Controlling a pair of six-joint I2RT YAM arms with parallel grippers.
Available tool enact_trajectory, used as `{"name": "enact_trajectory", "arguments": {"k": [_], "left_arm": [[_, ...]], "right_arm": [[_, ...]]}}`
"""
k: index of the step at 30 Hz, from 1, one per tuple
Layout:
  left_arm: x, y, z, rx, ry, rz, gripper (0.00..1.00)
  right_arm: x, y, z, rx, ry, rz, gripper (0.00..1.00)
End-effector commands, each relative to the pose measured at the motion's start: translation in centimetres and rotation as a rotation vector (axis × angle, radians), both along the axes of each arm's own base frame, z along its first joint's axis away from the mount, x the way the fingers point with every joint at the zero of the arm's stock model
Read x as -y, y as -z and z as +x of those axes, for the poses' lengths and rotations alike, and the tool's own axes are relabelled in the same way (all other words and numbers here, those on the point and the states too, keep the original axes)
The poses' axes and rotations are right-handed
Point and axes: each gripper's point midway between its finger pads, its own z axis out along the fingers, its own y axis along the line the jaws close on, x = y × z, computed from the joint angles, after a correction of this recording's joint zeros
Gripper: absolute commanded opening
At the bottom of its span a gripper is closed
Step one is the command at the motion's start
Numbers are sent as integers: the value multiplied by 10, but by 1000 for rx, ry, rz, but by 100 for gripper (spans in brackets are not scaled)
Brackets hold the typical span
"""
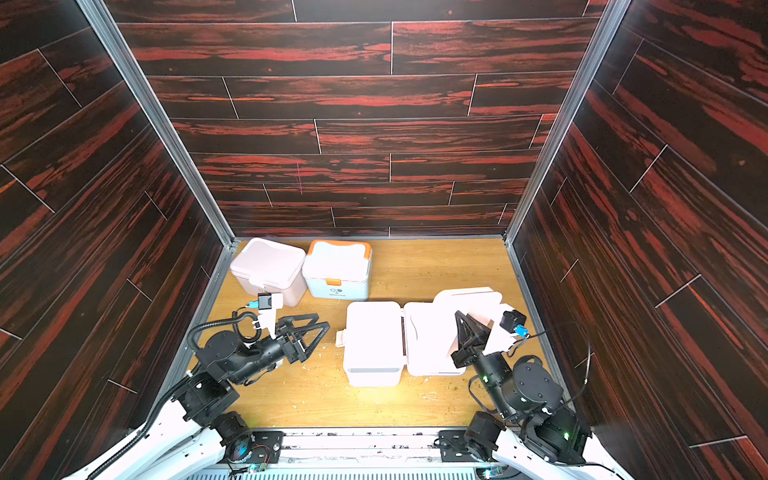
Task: Open first aid kits and take out gauze
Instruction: Pick up the compartment layer from the first aid kit, then place the compartment layer in the first aid kit.
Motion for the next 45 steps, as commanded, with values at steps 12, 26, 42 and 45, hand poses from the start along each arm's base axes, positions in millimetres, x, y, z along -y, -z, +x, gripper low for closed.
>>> {"name": "enact_trajectory", "arguments": {"k": [12, 26, 42, 45], "left_arm": [[-12, 5, 13, -10, -113, 7, 100], [-92, 48, -3, -129, -408, -65, 100], [-89, 76, 9, -181, -450, 25, 100], [-83, 77, 9, -181, -424, 42, 100]], "right_arm": [[-75, -1, 23, -79, -147, -112, 0], [-149, 29, 46, -245, -275, -216, 0], [-188, 86, 77, -558, -330, -280, 0], [-193, 97, 81, -637, -355, -268, 0]]}}
